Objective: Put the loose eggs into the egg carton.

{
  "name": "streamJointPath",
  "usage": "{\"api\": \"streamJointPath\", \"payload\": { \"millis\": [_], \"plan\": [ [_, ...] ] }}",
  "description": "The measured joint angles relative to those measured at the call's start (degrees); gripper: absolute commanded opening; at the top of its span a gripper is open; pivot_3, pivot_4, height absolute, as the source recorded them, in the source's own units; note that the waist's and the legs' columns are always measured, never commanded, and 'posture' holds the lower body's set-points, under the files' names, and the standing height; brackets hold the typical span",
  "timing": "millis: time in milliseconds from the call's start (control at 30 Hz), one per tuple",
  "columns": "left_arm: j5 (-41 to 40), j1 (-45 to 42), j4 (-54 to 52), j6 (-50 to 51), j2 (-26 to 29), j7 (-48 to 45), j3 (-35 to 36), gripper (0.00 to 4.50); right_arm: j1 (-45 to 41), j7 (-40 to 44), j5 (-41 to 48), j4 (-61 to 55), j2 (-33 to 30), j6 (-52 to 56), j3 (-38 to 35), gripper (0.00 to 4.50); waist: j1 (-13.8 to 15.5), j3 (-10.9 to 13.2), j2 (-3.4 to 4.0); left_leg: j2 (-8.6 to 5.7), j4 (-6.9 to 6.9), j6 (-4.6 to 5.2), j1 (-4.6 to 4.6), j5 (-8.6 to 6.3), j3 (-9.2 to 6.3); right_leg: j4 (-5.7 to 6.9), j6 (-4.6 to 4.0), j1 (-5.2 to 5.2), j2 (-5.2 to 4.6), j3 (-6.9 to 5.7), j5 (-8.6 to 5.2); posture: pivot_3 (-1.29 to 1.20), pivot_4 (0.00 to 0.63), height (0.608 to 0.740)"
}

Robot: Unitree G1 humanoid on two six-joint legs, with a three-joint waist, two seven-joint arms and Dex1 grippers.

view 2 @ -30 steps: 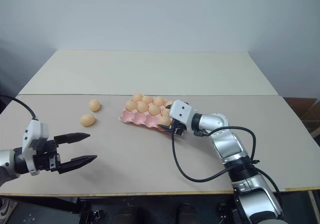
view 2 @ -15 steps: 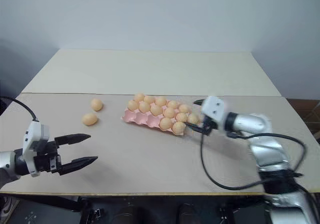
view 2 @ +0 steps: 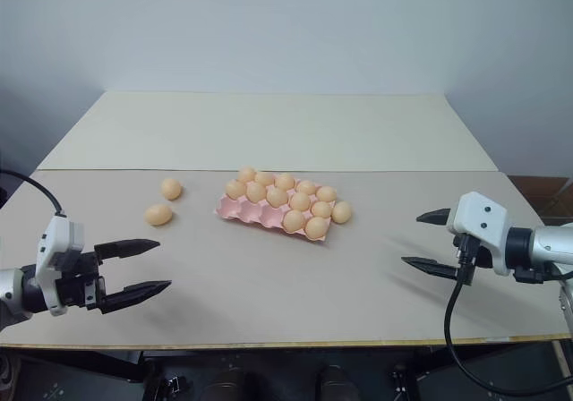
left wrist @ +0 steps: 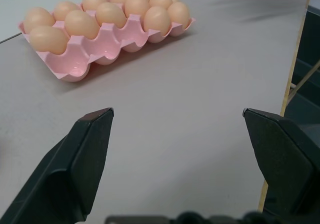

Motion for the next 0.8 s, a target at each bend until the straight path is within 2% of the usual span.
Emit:
{"api": "streamJointPath", "payload": {
  "millis": [300,433,633,800],
  "plan": [
    [0.2,-0.2,-0.1,0.0,0.0,0.4,0.0,4.50,0.5,-1.5,0.9,-1.3,0.0,0.5,0.3,4.46,0.3,0.0,0.00,-0.03,-0.01,0.00,-0.09,0.00,0.04,-0.06,0.01,-0.03,-0.01,0.07,0.00,0.00,0.150,0.740],
    [0.2,-0.7,-0.1,0.0,0.0,0.6,-0.2,4.50,-4.4,-4.1,-1.0,0.2,2.3,-0.5,4.8,4.46,0.0,0.0,-0.01,0.02,0.00,0.00,0.02,0.00,0.09,-0.01,0.02,-0.02,0.05,0.11,0.02,0.00,0.150,0.740],
    [0.1,-2.7,-0.2,0.3,0.0,0.9,-1.2,4.50,-18.7,-10.6,-11.2,14.1,13.8,-7.3,19.1,4.46,-0.7,0.0,-0.03,0.14,0.01,0.01,0.07,0.00,0.18,0.02,-0.03,-0.07,0.29,0.36,0.12,0.00,0.150,0.740],
    [0.2,-4.5,-0.2,0.5,0.1,1.2,-2.8,4.50,-25.3,-15.7,-18.5,27.1,20.9,-14.6,25.5,4.46,-0.8,0.0,-0.03,0.19,-0.03,0.00,-0.13,0.00,0.24,-0.07,0.29,-0.20,0.39,0.44,0.36,0.00,0.150,0.740]
  ]
}}
